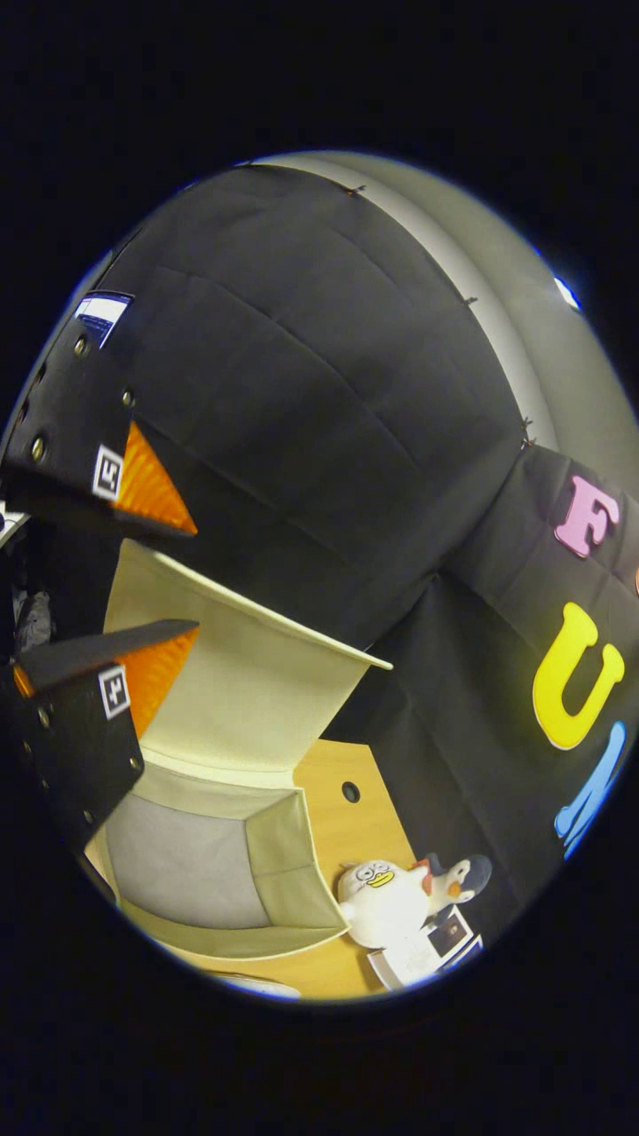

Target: Open the storage box then place both shoes into the box .Put the left shoe in first, then the right shoe, with the right side of both shoes facing outward in a uniform manner.

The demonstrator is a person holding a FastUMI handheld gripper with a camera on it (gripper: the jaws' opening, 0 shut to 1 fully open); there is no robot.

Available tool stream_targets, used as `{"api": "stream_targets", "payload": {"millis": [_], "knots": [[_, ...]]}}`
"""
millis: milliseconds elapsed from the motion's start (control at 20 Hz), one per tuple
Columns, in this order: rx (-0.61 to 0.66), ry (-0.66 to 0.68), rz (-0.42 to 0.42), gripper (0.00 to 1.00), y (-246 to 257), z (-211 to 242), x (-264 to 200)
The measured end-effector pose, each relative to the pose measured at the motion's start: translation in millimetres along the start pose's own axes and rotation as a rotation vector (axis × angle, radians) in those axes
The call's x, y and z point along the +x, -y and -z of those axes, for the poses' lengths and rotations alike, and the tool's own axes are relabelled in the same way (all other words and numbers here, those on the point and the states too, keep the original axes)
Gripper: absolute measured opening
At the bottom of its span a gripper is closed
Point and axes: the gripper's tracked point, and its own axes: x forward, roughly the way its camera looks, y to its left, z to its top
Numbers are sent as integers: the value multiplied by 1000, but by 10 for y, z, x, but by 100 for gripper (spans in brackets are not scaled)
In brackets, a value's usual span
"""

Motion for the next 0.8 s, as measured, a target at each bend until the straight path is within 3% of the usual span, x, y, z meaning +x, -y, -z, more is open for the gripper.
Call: {"api": "stream_targets", "payload": {"millis": [100,150,600,800], "knots": [[-42,-5,9,91,46,8,-56],[-62,-1,21,97,98,-2,-91],[-277,69,191,97,658,-287,-681],[-315,113,274,97,965,-473,-1007]]}}
